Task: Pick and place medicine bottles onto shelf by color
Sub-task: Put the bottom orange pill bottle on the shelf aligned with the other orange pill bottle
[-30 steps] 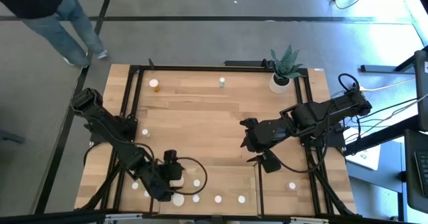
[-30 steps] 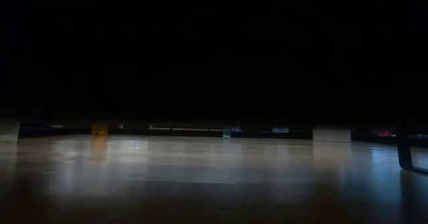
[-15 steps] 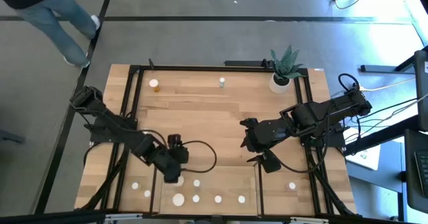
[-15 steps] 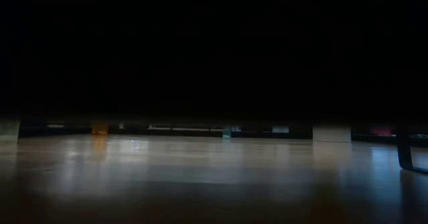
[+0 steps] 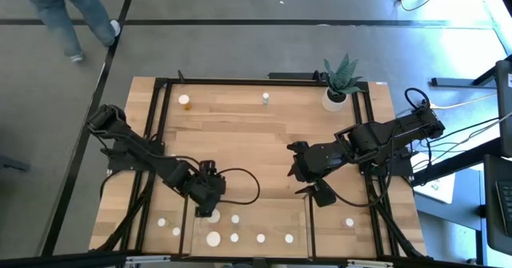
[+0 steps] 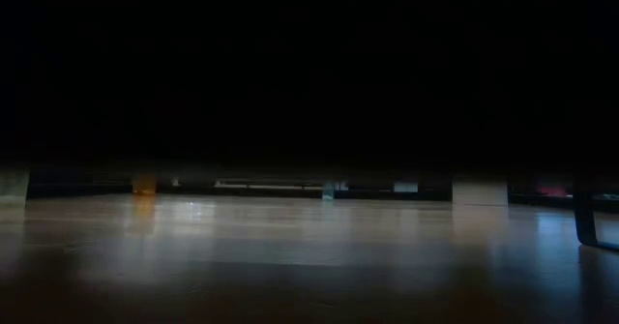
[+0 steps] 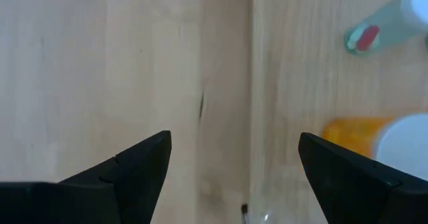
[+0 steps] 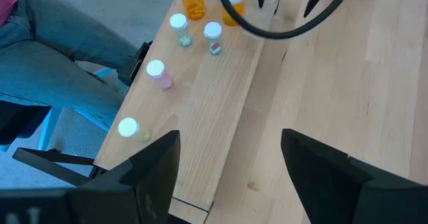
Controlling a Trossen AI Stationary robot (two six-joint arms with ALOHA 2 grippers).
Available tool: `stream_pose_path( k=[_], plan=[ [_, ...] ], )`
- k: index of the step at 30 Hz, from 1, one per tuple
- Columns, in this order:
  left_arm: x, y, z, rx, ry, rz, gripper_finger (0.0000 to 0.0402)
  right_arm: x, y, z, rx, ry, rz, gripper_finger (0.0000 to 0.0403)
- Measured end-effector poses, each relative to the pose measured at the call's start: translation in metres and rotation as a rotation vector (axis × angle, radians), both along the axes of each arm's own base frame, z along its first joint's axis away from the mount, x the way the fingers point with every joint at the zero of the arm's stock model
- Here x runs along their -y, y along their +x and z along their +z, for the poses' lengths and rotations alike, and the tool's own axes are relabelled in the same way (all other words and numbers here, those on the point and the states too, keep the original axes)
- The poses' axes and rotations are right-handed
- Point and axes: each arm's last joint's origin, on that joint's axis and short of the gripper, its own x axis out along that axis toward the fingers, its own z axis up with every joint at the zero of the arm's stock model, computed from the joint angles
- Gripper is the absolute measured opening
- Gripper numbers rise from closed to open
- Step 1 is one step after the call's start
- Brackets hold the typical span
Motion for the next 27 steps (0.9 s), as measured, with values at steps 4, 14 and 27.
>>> stream_pose_path(
  k=[4,14,27],
  plan=[
    [0.002,0.002,-0.003,-0.018,-0.025,-0.009,0.0322,0.000,0.000,0.000,0.006,0.003,0.000,0.0262],
    [0.009,0.002,-0.004,-0.008,-0.076,-0.006,0.0322,0.000,0.001,0.001,0.014,0.006,0.000,0.0262],
    [0.016,0.000,-0.003,0.007,-0.099,-0.011,0.0322,-0.001,0.001,0.001,0.021,0.008,0.000,0.0262]
  ],
)
